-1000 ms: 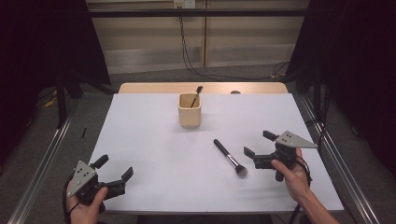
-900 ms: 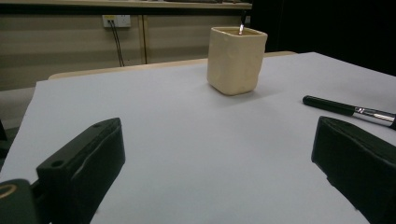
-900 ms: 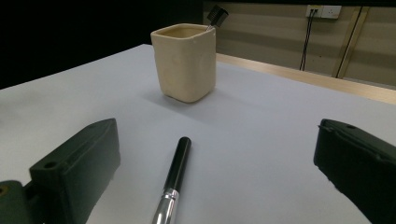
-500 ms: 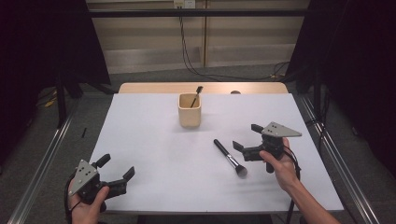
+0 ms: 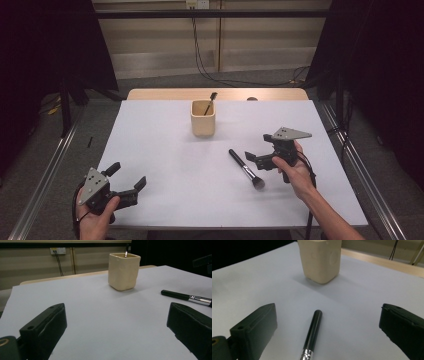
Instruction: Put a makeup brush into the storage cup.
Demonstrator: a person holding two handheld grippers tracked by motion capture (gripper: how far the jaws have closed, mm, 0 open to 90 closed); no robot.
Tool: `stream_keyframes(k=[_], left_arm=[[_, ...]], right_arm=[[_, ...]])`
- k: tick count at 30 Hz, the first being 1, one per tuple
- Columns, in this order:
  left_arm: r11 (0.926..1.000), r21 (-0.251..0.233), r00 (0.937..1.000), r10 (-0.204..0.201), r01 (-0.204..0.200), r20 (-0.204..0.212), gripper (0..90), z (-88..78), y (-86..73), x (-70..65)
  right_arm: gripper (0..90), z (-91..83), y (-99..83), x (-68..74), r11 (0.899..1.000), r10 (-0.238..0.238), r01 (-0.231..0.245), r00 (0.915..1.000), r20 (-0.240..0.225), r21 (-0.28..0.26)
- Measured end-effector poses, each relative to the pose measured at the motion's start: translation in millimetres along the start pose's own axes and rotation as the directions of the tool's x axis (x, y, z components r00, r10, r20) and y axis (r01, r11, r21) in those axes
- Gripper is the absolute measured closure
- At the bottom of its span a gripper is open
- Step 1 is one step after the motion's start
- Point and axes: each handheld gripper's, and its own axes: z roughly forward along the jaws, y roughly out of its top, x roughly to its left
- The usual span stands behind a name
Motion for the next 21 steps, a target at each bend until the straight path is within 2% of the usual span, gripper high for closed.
stream_keyframes(k=[3, 6, 8, 9, 10, 11, 12, 14, 16, 18, 21], left_arm=[[1.0, -0.002, 1.0, -0.008, 0.008, 0.001, 2.7, -0.2, -0.1, 1.2], [0.9999, 0.0, 0.9999, -0.015, 0.015, 0.006, 2.7, 0.8, -0.3, 2.0], [0.9998, 0.013, 0.9999, -0.011, 0.011, 0.009, 2.7, 2.2, -1.3, 2.4], [0.9998, 0.015, 0.9999, -0.012, 0.012, 0.009, 2.7, 2.5, -1.5, 2.5], [0.9998, 0.014, 0.9999, -0.01, 0.01, 0.003, 2.7, 2.4, -1.4, 2.6], [0.9999, 0.009, 0.9999, -0.013, 0.013, 0.005, 2.7, 2.3, -1.2, 2.9], [0.9999, 0.009, 0.9999, -0.012, 0.012, 0.007, 2.7, 1.9, -1.1, 3.5], [0.9999, 0.009, 1.0, -0.008, 0.008, 0.003, 2.7, 1.1, -1.2, 3.6], [0.9999, 0.007, 0.9999, -0.01, 0.01, 0.001, 2.7, 0.6, -1.3, 3.5], [0.9999, 0.006, 0.9999, -0.01, 0.01, 0.0, 2.7, 0.1, -1.2, 3.8], [0.9999, 0.012, 1.0, -0.001, 0.001, 0.008, 2.7, -0.5, -0.7, 5.9]], right_arm=[[1.8, 0.1, 4.8, -1.8, 0.998, -0.001, 0.002, 1.0, -0.005, 0.056], [1.8, 2.5, 13.4, -2.6, 0.988, -0.01, 0.017, 0.9989, -0.045, 0.155], [1.8, 3.9, 14.6, -2.0, 0.985, -0.018, 0.024, 0.999, -0.04, 0.169], [1.9, 8.0, 16.5, -1.4, 0.977, -0.031, 0.039, 0.9985, -0.045, 0.212], [1.9, 8.0, 16.5, -1.4, 0.977, -0.031, 0.039, 0.9985, -0.045, 0.212], [1.8, 10.6, 17.0, -1.4, 0.972, -0.031, 0.042, 0.9982, -0.052, 0.23], [1.8, 13.6, 17.5, -1.6, 0.964, -0.025, 0.041, 0.9978, -0.061, 0.262], [3.4, 20.7, 18.8, -1.3, 0.939, -0.027, 0.056, 0.9956, -0.089, 0.34], [2.6, 25.9, 20.2, -0.3, 0.918, -0.041, 0.07, 0.9958, -0.082, 0.39], [3.2, 29.0, 22.7, -0.3, 0.903, -0.021, 0.063, 0.9944, -0.103, 0.426], [2.5, 29.7, 27.0, 3.3, 0.887, -0.049, 0.082, 0.9952, -0.085, 0.455]])
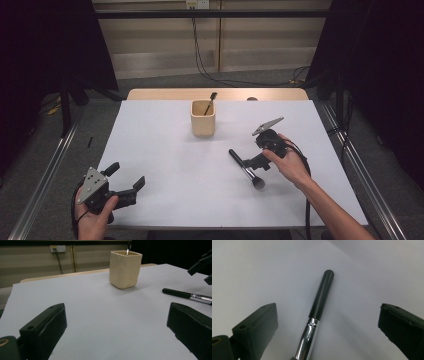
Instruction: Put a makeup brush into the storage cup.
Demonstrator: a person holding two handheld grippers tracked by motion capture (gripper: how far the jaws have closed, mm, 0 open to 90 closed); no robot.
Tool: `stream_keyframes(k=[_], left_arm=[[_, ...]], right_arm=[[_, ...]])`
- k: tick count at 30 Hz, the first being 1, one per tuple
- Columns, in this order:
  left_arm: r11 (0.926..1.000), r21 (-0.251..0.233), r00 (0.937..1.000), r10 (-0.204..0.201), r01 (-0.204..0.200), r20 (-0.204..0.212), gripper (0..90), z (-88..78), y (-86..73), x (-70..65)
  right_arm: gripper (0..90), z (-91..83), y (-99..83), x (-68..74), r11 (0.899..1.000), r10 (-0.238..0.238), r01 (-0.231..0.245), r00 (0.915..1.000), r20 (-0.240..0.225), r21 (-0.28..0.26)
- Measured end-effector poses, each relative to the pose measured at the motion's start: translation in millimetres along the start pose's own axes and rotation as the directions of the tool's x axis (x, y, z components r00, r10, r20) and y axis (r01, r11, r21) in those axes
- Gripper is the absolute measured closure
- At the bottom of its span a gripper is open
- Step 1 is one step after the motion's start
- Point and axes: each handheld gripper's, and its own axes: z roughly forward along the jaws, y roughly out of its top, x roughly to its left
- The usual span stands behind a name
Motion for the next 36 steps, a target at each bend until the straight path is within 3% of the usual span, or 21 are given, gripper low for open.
stream_keyframes(k=[1, 2, 7, 10, 15, 20, 27, 33, 36], left_arm=[[1.0, -0.005, 1.0, -0.002, 0.002, -0.004, 2.7, -0.5, 0.2, 0.7], [0.9999, -0.009, 0.9999, -0.006, 0.006, -0.011, 2.7, -0.8, 0.1, 1.3], [1.0, -0.005, 0.9998, -0.006, 0.006, -0.017, 2.7, -0.8, -0.5, 2.4], [1.0, 0.002, 0.9999, 0.002, -0.002, -0.015, 2.7, -0.7, -0.7, 2.2], [1.0, 0.003, 0.9999, 0.003, -0.003, -0.015, 2.7, 0.6, -1.0, 1.9], [0.9999, 0.006, 0.9999, 0.009, -0.008, -0.012, 2.7, 1.1, -0.8, 1.7], [0.9999, 0.001, 0.9999, 0.012, -0.012, -0.01, 2.7, 1.2, -0.6, 0.8], [0.9998, 0.009, 0.9998, 0.017, -0.017, -0.011, 2.7, 1.1, -0.9, 1.0], [0.9998, 0.007, 0.9997, 0.02, -0.02, -0.014, 2.7, 1.1, -0.7, 0.8]], right_arm=[[2.5, 0.3, 1.3, 0.0, 1.0, 0.005, -0.004, 0.9999, -0.014, 0.016], [2.9, 3.2, 3.5, -1.4, 0.997, 0.025, -0.02, 0.9982, -0.056, 0.075], [3.2, 10.0, 7.5, -1.1, 0.988, 0.015, -0.007, 0.9986, -0.052, 0.154], [3.9, 14.6, 10.3, 0.1, 0.978, 0.007, 0.005, 0.9984, -0.057, 0.21], [4.4, 19.0, 14.6, -0.5, 0.967, -0.007, 0.018, 0.999, -0.044, 0.254], [4.2, 24.8, 15.0, -2.4, 0.952, -0.031, 0.056, 0.9958, -0.086, 0.3], [7.3, 30.7, 18.3, 1.5, 0.93, -0.055, 0.072, 0.9967, -0.06, 0.36], [29.1, 38.3, 16.4, 6.3, 0.903, -0.066, 0.092, 0.9949, -0.077, 0.42], [33.9, 40.7, 15.3, 8.1, 0.897, -0.074, 0.099, 0.9944, -0.076, 0.43]])
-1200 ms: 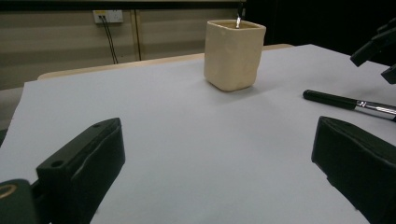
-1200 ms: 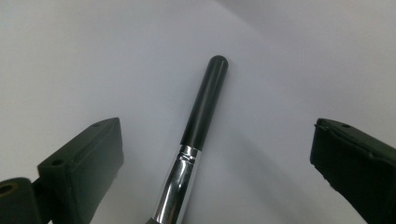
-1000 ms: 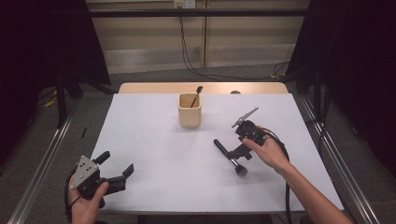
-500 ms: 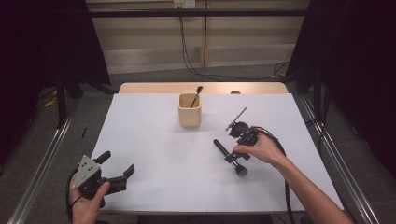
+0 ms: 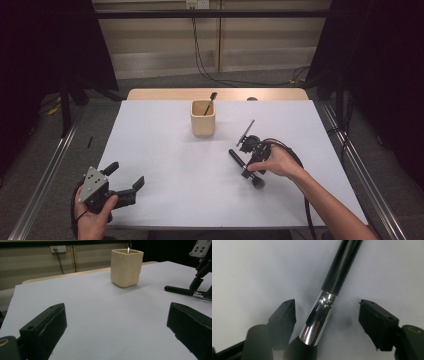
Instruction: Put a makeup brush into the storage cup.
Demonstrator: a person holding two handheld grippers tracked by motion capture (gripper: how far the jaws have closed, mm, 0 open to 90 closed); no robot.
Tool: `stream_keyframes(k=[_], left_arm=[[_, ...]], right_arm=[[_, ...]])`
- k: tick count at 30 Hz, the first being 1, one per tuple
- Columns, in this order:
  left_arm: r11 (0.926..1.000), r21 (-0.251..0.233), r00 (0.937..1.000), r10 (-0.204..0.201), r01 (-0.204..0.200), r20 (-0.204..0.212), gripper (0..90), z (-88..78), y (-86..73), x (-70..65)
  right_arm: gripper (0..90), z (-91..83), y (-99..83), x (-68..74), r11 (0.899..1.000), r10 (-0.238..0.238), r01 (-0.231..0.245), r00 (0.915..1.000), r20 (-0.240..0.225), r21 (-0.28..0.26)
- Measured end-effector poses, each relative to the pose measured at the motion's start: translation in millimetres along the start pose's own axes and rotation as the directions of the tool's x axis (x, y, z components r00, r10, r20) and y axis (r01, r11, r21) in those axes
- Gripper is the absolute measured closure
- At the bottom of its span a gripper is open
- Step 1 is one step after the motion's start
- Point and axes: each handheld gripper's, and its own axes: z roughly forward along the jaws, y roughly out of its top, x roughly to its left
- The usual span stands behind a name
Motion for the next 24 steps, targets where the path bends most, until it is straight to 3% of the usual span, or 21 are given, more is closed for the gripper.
stream_keyframes(k=[4, 8, 10, 20, 24], left_arm=[[1.0, -0.007, 1.0, -0.005, 0.005, -0.005, 2.7, -0.4, 0.0, 0.0], [1.0, -0.008, 1.0, -0.004, 0.004, -0.001, 2.7, -0.1, 0.1, -0.4], [0.9999, -0.01, 1.0, -0.004, 0.004, 0.003, 2.7, -0.3, 0.2, -0.8], [1.0, -0.006, 1.0, -0.006, 0.006, 0.002, 2.7, 0.0, 0.2, -0.4], [1.0, -0.004, 1.0, 0.001, -0.001, 0.007, 2.7, -0.4, 0.1, -1.1]], right_arm=[[37.9, 3.3, -1.0, 4.3, 1.0, -0.003, 0.002, 0.9999, 0.011, 0.014], [43.7, 4.8, -1.4, 12.0, 0.999, -0.028, 0.026, 0.9965, 0.079, 0.026], [45.0, 5.1, -1.1, 13.3, 0.999, -0.022, 0.02, 0.9961, 0.086, 0.028], [60.9, 4.7, 5.1, 15.6, 0.996, -0.042, 0.035, 0.995, 0.091, 0.079], [67.6, 4.3, 6.4, 16.6, 0.996, -0.026, 0.019, 0.996, 0.085, 0.086]])
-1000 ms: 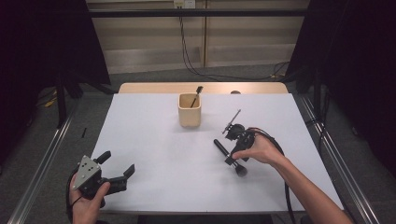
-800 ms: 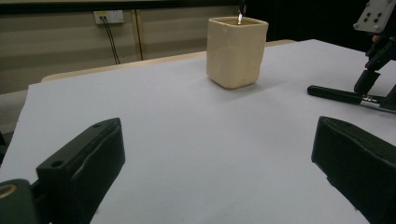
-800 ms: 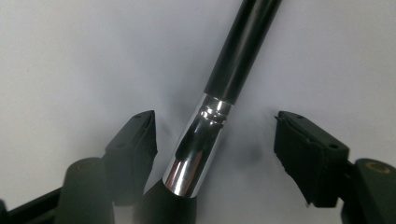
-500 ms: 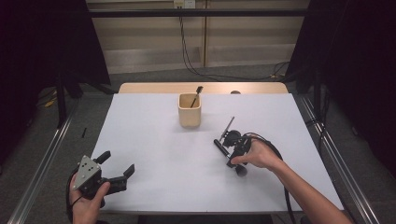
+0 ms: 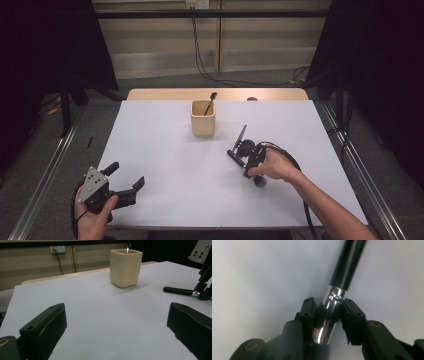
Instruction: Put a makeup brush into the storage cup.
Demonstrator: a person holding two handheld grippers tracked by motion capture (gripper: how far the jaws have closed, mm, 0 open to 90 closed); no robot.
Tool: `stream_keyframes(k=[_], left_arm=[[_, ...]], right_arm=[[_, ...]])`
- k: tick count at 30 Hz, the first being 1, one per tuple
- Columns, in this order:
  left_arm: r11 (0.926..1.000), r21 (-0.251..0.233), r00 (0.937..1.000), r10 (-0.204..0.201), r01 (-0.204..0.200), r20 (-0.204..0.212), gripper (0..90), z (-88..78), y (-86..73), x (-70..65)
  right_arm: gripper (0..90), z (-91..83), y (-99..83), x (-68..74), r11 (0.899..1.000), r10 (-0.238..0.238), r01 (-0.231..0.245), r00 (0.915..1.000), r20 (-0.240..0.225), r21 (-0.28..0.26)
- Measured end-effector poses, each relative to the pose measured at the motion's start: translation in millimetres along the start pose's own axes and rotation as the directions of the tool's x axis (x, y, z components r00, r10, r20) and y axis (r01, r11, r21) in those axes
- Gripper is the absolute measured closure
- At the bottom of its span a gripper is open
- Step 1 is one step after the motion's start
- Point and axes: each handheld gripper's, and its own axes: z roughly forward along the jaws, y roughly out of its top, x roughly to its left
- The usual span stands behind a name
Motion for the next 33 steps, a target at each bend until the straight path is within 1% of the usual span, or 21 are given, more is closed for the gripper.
stream_keyframes(k=[3, 5, 7, 9, 14, 15, 16, 18, 19, 20, 21, 22, 23, 24, 25, 26, 27, 28, 30, 32, 33], left_arm=[[1.0, 0.003, 1.0, -0.002, 0.002, -0.001, 2.7, 0.0, -0.1, 1.0], [0.9999, 0.0, 0.9999, -0.015, 0.015, 0.005, 2.7, 0.0, -0.2, 1.8], [0.9999, 0.002, 0.9998, -0.017, 0.017, 0.006, 2.7, -0.4, -0.4, 2.7], [0.9998, 0.0, 0.9997, -0.022, 0.022, 0.007, 2.7, 0.0, -0.5, 2.8], [0.9999, 0.006, 0.9998, -0.013, 0.013, 0.012, 2.7, 0.0, -0.2, 2.4], [0.9999, 0.005, 0.9998, -0.013, 0.013, 0.013, 2.7, 0.0, -0.1, 2.3], [0.9999, 0.005, 0.9998, -0.013, 0.013, 0.014, 2.7, 0.0, 0.0, 2.2], [0.9999, 0.006, 0.9999, -0.009, 0.009, 0.012, 2.7, -0.7, 0.2, 2.2], [0.9999, 0.005, 0.9998, -0.01, 0.01, 0.015, 2.7, -1.0, 0.2, 2.0], [0.9999, 0.006, 0.9998, -0.011, 0.011, 0.016, 2.7, -1.1, 0.3, 1.8], [0.9999, 0.007, 0.9997, -0.016, 0.015, 0.02, 2.7, -1.3, 0.3, 1.6], [0.9998, 0.01, 0.9996, -0.02, 0.019, 0.021, 2.8, -1.7, 0.4, 1.1], [0.9996, 0.006, 0.9994, -0.027, 0.027, 0.021, 2.8, -2.2, 0.6, -0.4], [0.9997, 0.005, 0.9993, -0.022, 0.022, 0.031, 2.7, -2.9, 1.2, -1.6], [0.9998, 0.0, 0.9991, -0.022, 0.022, 0.037, 2.7, -3.3, 1.6, -3.5], [0.9998, -0.006, 0.9991, -0.02, 0.021, 0.038, 2.7, -3.8, 2.1, -4.9], [0.9998, -0.007, 0.9989, -0.02, 0.02, 0.041, 2.7, -4.1, 2.5, -5.6], [0.9999, -0.006, 0.9989, -0.015, 0.015, 0.043, 2.7, -4.2, 2.7, -5.8], [0.9999, -0.002, 0.9989, -0.011, 0.011, 0.046, 2.7, -3.4, 2.5, -7.0], [1.0, -0.002, 0.9989, -0.009, 0.009, 0.047, 2.7, -3.1, 2.6, -7.3], [1.0, -0.001, 0.9989, -0.009, 0.009, 0.046, 2.7, -3.1, 2.7, -7.1]], right_arm=[[71.3, -0.2, -0.4, -2.7, 1.0, 0.015, -0.015, 0.9999, -0.008, -0.003], [71.6, -0.4, -0.5, -4.6, 1.0, 0.013, -0.013, 0.9998, -0.013, 0.002], [71.8, -0.3, -1.1, -5.1, 1.0, 0.006, -0.006, 0.9999, -0.01, -0.004], [71.9, -0.8, -1.4, -3.9, 1.0, 0.013, -0.013, 0.9999, -0.009, -0.006], [71.9, -1.7, -5.9, -6.0, 0.999, 0.017, -0.018, 0.9997, -0.019, -0.032], [71.9, -1.4, -6.6, -6.2, 0.998, 0.032, -0.033, 0.999, -0.032, -0.044], [71.9, -1.9, -7.7, -7.5, 0.999, 0.024, -0.026, 0.9992, -0.03, -0.045], [71.9, -1.8, -9.4, -8.0, 0.997, 0.034, -0.037, 0.9985, -0.042, -0.062], [72.0, -2.1, -10.2, -8.7, 0.997, 0.028, -0.03, 0.9988, -0.041, -0.064], [72.0, -1.9, -11.5, -8.8, 0.996, 0.039, -0.043, 0.998, -0.049, -0.076], [71.9, -2.2, -12.6, -9.7, 0.996, 0.037, -0.041, 0.998, -0.051, -0.081], [71.9, -2.0, -13.9, -10.0, 0.994, 0.05, -0.055, 0.9969, -0.06, -0.094], [71.9, -2.8, -15.2, -11.1, 0.993, 0.055, -0.06, 0.9967, -0.059, -0.098], [72.0, -3.5, -16.7, -12.1, 0.992, 0.059, -0.066, 0.996, -0.066, -0.104], [71.9, -4.5, -18.5, -13.5, 0.991, 0.059, -0.068, 0.9955, -0.074, -0.119], [71.9, -6.7, -20.2, -14.2, 0.988, 0.071, -0.081, 0.9945, -0.077, -0.134], [72.0, -9.0, -21.9, -15.2, 0.986, 0.072, -0.084, 0.994, -0.082, -0.147], [72.0, -11.2, -23.6, -15.6, 0.981, 0.083, -0.098, 0.9926, -0.089, -0.169], [71.9, -15.8, -27.1, -16.7, 0.976, 0.09, -0.108, 0.9911, -0.098, -0.191], [71.9, -18.4, -32.0, -18.7, 0.965, 0.077, -0.101, 0.9912, -0.108, -0.244], [71.9, -19.4, -34.6, -19.5, 0.958, 0.082, -0.111, 0.9898, -0.116, -0.263]])
